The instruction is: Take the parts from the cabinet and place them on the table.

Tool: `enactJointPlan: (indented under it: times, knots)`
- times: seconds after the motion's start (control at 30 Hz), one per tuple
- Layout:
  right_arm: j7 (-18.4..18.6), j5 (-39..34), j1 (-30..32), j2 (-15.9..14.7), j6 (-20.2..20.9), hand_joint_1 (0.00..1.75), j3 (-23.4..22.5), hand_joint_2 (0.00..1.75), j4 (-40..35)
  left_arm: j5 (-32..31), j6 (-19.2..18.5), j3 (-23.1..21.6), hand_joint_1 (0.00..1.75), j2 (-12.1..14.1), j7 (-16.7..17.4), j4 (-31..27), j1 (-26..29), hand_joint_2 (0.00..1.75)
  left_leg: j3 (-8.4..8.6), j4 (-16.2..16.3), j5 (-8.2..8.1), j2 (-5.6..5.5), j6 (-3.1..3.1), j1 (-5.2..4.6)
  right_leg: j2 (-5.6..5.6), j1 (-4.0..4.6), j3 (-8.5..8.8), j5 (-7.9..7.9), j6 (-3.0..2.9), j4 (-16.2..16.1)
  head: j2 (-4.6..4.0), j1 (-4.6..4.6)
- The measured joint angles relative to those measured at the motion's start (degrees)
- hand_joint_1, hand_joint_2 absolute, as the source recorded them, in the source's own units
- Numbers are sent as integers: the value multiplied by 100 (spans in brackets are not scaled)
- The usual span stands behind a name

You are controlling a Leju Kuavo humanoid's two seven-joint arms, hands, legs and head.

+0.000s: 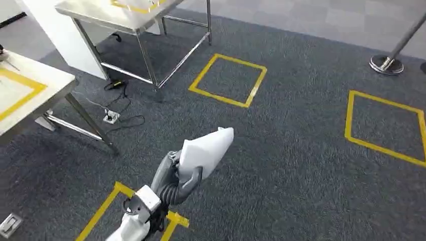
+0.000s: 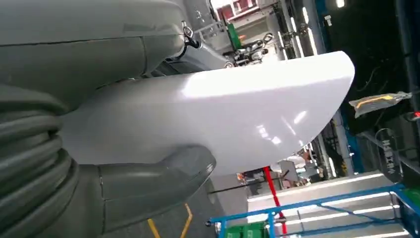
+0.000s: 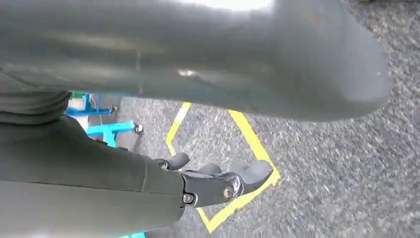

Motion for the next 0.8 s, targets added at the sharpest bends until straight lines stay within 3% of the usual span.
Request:
enactJointPlan:
  times: [0.03, 0.07, 0.1, 0.13, 0.17, 0.2, 0.23, 0.27, 0.3, 0.43, 0.47, 0.5, 0.53, 0.6, 0.63, 0.67, 0.73, 0.77, 0.8]
  knots:
    - [13, -15, 4, 0, 7, 0, -11, 0, 0, -40, 0, 0, 175, -11, 0, 13, -24, 175, -199, 417, -234, 156, -19, 6, -91, 16, -2, -10, -15, 1, 0, -4]
    - [22, -37, 8, 0, 18, 0, -29, 0, 0, -55, 0, 0, 175, -13, 0, 31, -25, 175, -419, 886, -450, 226, -33, 17, -194, 27, -2, -21, -27, 3, 0, -4]
    - [24, -39, 8, 0, 26, 0, -46, 0, 0, -62, 0, -2, 175, -15, 2, 51, -22, 175, -585, 1246, -565, 246, -49, 24, -291, 32, -4, -26, -32, 6, 0, -4]
    - [31, -46, 5, 0, 24, 0, -57, 0, 0, -88, -2, 0, 175, -13, 2, 75, -22, 175, -616, 1323, -525, 263, -62, 30, -377, 31, -2, -31, -30, 10, 0, -6]
    - [31, -48, 0, 2, 22, 0, -66, 0, 0, -94, -15, 0, 175, -13, 6, 92, -23, 175, -499, 1116, -362, 283, -69, 39, -461, 29, 4, -42, -17, 17, 0, -6]
    - [31, -61, -7, 7, 9, 0, -77, 0, 0, -94, -53, 0, 175, -17, 6, 96, -26, 175, -269, 712, -140, 324, -69, 44, -537, 24, 15, -56, 1, 27, 0, -6]
    - [26, -77, -16, 11, -4, 0, -85, 0, 0, -94, -77, 0, 175, -26, 9, 99, -37, 175, 19, 188, 88, 434, -65, 44, -606, 19, 29, -79, 24, 47, 0, -6]
    - [0, -101, -23, 13, -11, 0, -94, 0, 0, -90, -125, 0, 175, -31, 9, 101, -54, 175, 277, -298, 210, 702, -52, 36, -669, 31, 44, -112, 62, 81, 0, -6]
    - [-11, -109, -28, 4, -17, 0, -109, 0, 0, -81, -166, 0, 175, -44, 11, 112, -76, 175, 318, -328, 172, 841, 32, 10, -716, 79, 44, -151, 113, 113, 0, -4]
    - [-59, -149, -62, 4, -26, 0, -151, 0, -2, -143, -229, 15, 175, -90, 11, 138, -94, 175, 273, -341, 212, 511, 179, 2, -954, 57, 124, -165, 231, 76, 0, 4]
    - [-59, -149, -66, -2, -28, 0, -155, 0, -2, -204, -212, 20, 175, -120, 6, 134, -90, 175, 279, -357, 236, 441, 218, 35, -664, 16, 93, -248, 277, 165, 0, 15]
    - [-59, -149, -59, -2, -26, 0, -166, 0, -2, -239, -186, 24, 175, -149, 9, 140, -114, 175, 266, -357, 249, 377, 256, 46, -370, 5, -27, -427, 288, 425, 0, 26]
    - [-57, -149, -51, -2, -28, 0, -175, 0, -2, -263, -168, 24, 175, -182, 6, 149, -122, 175, 255, -357, 256, 307, 276, 47, -213, 3, -223, -634, 297, 834, 0, 57]
    - [-55, -157, -26, -4, -39, 0, -190, 0, 0, -291, -164, 24, 175, -201, 9, 175, -111, 175, 236, -354, 265, 132, 291, 33, -121, 16, -675, -941, 302, 1698, 0, 66]
    - [-57, -162, -21, -7, -48, 0, -201, 0, -2, -293, -164, 26, 175, -201, 11, 193, -98, 175, 235, -353, 268, 42, 293, 29, -119, 24, -787, -923, 294, 1861, 0, 63]
    - [-70, -166, -17, -7, -55, 0, -214, 0, -2, -293, -164, 26, 175, -201, 11, 215, -87, 175, 238, -351, 271, -60, 292, 27, -108, 31, -758, -750, 269, 1725, 0, 66]
    - [-103, -166, -28, -9, -63, 0, -223, 0, -2, -291, -164, 26, 175, -205, 11, 228, -88, 175, 248, -343, 285, -249, 271, 27, 6, 35, -350, -184, 203, 775, 0, 70]
    - [-94, -162, -32, -18, -61, 0, -225, 0, -2, -291, -164, 28, 175, -216, 11, 228, -91, 175, 244, -342, 290, -317, 263, 35, 243, 34, -118, 23, 166, 267, 0, 77]
    - [-64, -155, -25, -46, -48, 0, -227, 0, 0, -306, -144, 31, 175, -236, 13, 234, -96, 175, 221, -340, 301, -360, 222, 27, 548, 7, -71, -82, 165, 131, 0, 68]
